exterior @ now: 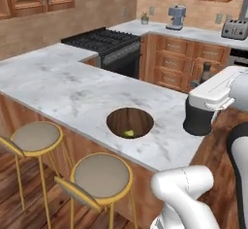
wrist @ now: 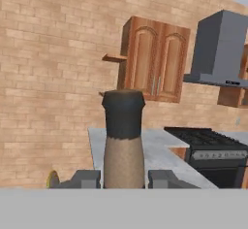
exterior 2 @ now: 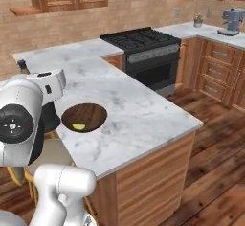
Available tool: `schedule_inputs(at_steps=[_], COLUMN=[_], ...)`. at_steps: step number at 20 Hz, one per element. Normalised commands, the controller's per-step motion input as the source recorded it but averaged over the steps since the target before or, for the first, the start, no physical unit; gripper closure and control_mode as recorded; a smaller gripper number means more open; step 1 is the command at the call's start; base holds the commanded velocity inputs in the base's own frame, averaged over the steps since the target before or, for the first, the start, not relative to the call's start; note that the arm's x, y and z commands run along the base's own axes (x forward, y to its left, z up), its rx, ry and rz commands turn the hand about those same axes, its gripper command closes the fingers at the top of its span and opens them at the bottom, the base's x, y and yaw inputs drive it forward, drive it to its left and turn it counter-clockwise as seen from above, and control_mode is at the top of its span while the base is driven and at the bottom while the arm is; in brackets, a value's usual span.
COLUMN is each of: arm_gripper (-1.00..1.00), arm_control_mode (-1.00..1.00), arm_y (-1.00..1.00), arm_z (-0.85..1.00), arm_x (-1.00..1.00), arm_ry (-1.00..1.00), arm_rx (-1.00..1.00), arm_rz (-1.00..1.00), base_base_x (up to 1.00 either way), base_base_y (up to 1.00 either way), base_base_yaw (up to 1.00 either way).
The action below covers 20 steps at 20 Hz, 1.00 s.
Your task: There is a bowl on the dining counter. Grab a lemon wedge from the fridge and place it in the bowl. Then get the liquor bottle and glass cup from the cabinet and place them next to the bowl.
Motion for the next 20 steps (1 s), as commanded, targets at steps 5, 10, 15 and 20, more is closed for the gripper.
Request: schedule_inputs(at_steps=[5,10,15,20], arm_gripper=[1.0,1.0,1.0,1.0], arm_control_mode=[1.0,1.0,-1.0,-1.0], arm_y=[0.0,0.0,0.0,-0.02], arm_z=[0.0,0.0,-0.19,-0.44], arm_x=[0.0,0.0,0.62,0.63], arm_ry=[0.0,0.0,0.0,-0.03], arm_rx=[0.0,0.0,0.0,0.0], arm_rz=[0.0,0.0,0.0,0.2], base_base_x=[0.0,0.28,0.14,0.0], base_base_y=[0.7,0.47,0.04,0.0], base_base_yaw=[-0.68,-0.48,-0.04,0.0])
